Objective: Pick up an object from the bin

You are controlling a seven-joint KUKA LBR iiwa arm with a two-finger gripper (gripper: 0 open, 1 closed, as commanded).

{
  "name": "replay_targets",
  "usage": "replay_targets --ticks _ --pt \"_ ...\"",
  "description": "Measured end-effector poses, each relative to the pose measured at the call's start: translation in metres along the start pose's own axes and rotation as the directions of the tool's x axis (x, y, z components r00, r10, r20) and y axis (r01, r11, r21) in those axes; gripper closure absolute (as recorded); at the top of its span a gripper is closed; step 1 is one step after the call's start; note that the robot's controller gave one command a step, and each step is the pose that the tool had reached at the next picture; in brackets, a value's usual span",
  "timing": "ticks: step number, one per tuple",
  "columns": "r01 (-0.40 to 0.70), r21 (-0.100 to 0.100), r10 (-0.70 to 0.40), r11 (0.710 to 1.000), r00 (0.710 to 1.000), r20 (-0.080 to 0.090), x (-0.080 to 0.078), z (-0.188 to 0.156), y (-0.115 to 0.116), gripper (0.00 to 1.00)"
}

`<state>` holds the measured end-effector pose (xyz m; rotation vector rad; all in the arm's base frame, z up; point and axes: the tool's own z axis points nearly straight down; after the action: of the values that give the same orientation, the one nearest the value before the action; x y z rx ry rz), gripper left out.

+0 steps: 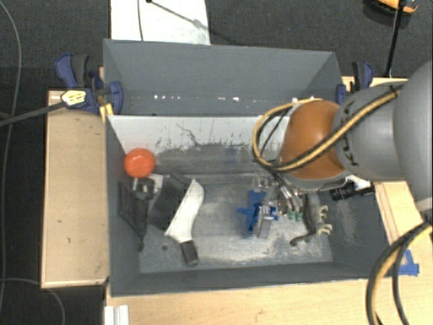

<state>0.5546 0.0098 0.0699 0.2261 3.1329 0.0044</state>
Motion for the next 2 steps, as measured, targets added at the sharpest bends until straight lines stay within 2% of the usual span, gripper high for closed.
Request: replay_targets --ticks 2 --pt "0.001 0.0 -0.001 1.0 1.0 0.001 0.0006 -0.0088 -0.0002 1.0"
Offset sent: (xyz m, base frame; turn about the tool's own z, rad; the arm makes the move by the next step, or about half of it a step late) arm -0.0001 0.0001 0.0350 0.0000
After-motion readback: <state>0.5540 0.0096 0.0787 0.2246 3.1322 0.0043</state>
